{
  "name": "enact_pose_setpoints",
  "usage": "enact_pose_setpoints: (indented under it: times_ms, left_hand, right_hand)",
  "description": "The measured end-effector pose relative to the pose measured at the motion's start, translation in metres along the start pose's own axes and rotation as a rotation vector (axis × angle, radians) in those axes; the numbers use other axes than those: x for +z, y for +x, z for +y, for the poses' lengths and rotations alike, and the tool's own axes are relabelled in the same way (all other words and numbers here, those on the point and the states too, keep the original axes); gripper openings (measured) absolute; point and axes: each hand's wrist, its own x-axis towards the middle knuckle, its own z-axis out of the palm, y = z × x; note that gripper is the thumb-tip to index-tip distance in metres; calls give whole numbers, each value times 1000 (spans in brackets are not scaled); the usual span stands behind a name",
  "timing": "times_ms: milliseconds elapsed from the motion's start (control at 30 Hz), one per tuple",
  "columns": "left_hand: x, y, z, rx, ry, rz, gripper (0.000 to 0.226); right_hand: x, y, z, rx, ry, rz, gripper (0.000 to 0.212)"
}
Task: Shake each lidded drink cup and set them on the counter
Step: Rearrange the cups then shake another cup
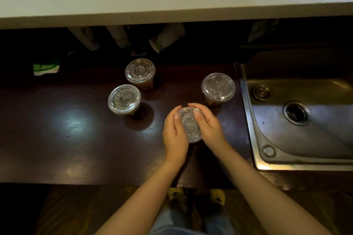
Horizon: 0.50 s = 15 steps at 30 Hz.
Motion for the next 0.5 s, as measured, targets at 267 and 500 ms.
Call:
enact_pose_setpoints:
  times_ms: [267,500]
  left_hand:
    - [0,2,-4,37,-10,-29,32]
    - [-11,19,3,-4,-30,-313,27]
  right_hand:
    - [0,0,-1,-1,43,0,25]
    - [-2,-13,-2,73,208,89,24]
